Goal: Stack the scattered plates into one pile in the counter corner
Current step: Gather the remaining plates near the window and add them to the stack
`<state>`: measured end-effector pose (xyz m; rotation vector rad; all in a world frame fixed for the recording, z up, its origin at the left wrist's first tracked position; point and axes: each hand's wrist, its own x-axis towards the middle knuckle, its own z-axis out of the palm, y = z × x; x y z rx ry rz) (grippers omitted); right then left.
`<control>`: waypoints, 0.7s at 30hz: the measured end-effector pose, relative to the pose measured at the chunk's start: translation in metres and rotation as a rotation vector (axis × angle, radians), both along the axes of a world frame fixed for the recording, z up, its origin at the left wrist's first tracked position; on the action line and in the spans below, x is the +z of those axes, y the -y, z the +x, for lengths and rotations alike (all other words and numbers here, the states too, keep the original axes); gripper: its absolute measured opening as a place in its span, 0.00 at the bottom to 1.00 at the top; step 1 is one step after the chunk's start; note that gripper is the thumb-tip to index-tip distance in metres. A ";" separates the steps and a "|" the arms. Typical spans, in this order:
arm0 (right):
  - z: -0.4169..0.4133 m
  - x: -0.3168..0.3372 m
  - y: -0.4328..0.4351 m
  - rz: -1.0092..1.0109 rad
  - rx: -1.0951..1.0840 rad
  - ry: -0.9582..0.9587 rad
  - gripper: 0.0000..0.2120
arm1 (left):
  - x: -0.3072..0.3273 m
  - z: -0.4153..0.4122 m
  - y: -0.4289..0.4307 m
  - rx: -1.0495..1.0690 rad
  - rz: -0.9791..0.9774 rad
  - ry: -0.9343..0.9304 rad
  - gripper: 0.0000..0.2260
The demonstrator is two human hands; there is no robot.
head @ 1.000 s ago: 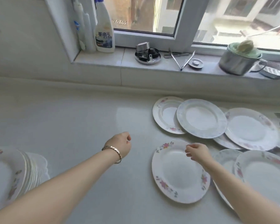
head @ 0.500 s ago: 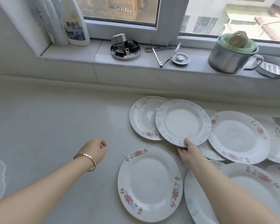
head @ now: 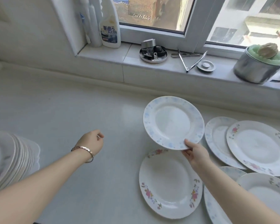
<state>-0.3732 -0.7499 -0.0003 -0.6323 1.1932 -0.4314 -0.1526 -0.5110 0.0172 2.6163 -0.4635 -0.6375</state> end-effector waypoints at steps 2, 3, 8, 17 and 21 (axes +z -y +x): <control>0.021 0.007 -0.021 -0.030 0.084 0.027 0.11 | 0.008 0.012 -0.025 0.035 -0.026 0.018 0.11; 0.033 0.010 -0.032 -0.043 0.130 0.036 0.10 | 0.012 0.018 -0.038 0.046 -0.037 0.032 0.11; 0.102 0.029 -0.104 -0.106 0.370 0.075 0.04 | 0.042 0.055 -0.122 0.110 -0.063 0.165 0.11; 0.228 0.037 -0.271 -0.170 0.724 0.058 0.03 | 0.061 0.123 -0.325 0.468 -0.044 0.270 0.11; 0.263 0.037 -0.329 -0.182 0.837 0.024 0.03 | 0.053 0.136 -0.383 0.547 -0.021 0.242 0.11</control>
